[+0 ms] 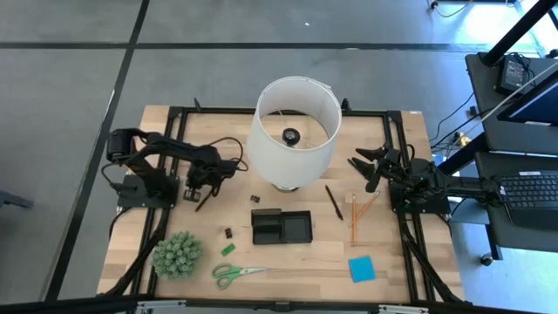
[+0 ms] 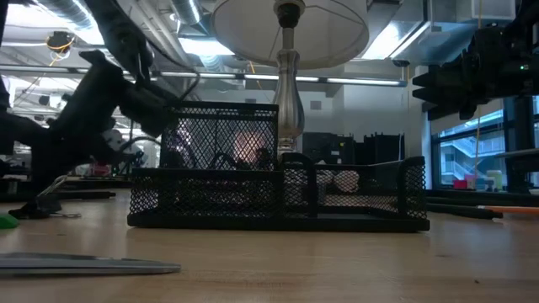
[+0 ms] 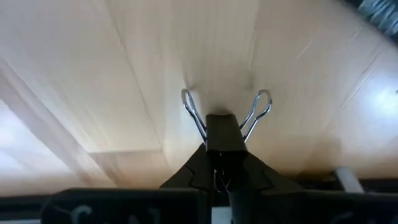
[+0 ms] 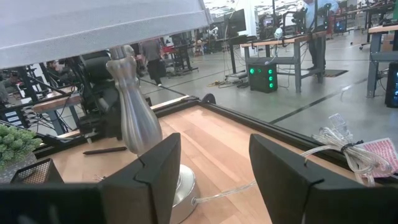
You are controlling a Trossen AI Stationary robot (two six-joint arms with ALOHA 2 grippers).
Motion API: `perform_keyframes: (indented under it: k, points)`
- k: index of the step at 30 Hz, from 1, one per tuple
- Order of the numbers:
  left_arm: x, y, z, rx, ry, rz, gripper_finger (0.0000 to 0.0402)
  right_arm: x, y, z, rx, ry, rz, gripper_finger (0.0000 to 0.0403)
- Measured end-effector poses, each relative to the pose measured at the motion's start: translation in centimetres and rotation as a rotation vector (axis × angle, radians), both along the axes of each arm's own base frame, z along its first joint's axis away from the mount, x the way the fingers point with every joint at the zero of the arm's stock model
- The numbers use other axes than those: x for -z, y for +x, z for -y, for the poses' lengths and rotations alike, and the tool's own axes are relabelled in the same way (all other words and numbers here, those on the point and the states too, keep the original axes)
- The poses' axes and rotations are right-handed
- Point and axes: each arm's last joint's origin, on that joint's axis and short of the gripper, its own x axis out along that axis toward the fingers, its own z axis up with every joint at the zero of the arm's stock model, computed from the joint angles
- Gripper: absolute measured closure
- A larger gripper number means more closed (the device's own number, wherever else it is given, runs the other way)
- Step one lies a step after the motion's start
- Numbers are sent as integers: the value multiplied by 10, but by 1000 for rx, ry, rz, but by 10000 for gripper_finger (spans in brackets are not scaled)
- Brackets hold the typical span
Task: Pick and place office supplies into organizer
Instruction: Put the top black binder clip into the black desk organizer
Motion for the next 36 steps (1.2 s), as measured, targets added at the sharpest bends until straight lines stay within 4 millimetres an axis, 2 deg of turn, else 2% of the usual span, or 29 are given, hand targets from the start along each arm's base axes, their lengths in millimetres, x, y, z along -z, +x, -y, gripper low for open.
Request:
perform_keyframes:
  k: [9, 16, 25, 31, 36]
  points:
    - [-17, -4, 2, -1, -13, 85, 382, 0, 0, 0, 0, -1, -1, 210]
    - [-41, -6, 0, -27, 19, 219, 382, 0, 0, 0, 0, -3, -2, 210]
    - [-90, -16, 1, -185, -69, 538, 382, 0, 0, 0, 0, 0, 0, 210]
    - [-115, -29, 16, -291, -207, 733, 382, 0, 0, 0, 0, -2, -2, 210]
    - [-132, -25, 31, -301, -296, 946, 384, 0, 0, 0, 0, -2, -2, 210]
